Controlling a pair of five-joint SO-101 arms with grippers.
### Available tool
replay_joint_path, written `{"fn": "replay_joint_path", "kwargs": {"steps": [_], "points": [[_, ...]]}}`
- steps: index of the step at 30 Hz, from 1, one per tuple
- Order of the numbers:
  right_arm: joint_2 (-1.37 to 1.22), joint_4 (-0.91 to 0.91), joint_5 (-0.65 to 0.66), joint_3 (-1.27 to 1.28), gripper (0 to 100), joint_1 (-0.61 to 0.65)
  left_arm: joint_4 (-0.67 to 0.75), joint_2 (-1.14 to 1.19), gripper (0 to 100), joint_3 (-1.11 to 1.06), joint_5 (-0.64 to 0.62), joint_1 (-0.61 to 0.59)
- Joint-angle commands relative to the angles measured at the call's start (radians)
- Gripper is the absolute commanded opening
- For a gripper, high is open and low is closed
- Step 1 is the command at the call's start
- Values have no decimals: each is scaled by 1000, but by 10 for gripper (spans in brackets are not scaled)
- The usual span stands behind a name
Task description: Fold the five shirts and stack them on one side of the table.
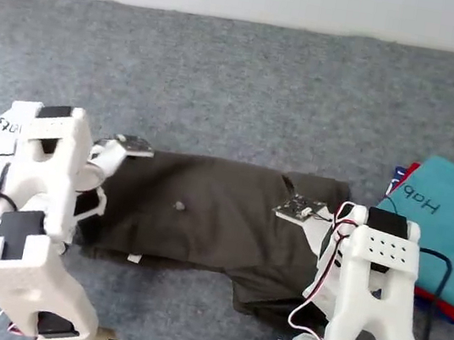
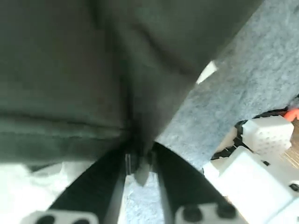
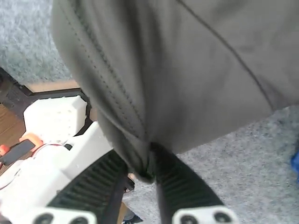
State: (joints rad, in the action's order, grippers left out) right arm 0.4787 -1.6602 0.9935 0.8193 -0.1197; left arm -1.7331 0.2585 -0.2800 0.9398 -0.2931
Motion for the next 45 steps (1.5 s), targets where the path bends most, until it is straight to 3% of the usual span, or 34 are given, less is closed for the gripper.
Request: {"fn": "replay_joint_path", "kwargs": {"steps": [1,3,10,16,24,29,34,40,45], "points": [[27,-2,23,-23,205,-12,-21,-75,122,87,9,-40],[27,-22,21,-63,251,-12,-21,-124,142,101,8,-48],[18,-111,23,-344,253,-8,-20,-353,178,96,2,-54],[16,-111,5,-448,253,-8,18,-384,174,90,-101,-135],[16,-67,-164,-446,252,-8,419,-384,127,-205,-262,-267],[16,-2,-287,-446,252,-8,638,-382,70,-403,-279,-338],[16,10,-304,-446,252,-5,815,-342,71,-501,-276,-459],[16,7,-305,-446,252,-8,850,-44,72,-272,-279,-726],[16,4,-305,-446,252,-7,651,172,70,107,-278,-913]]}}
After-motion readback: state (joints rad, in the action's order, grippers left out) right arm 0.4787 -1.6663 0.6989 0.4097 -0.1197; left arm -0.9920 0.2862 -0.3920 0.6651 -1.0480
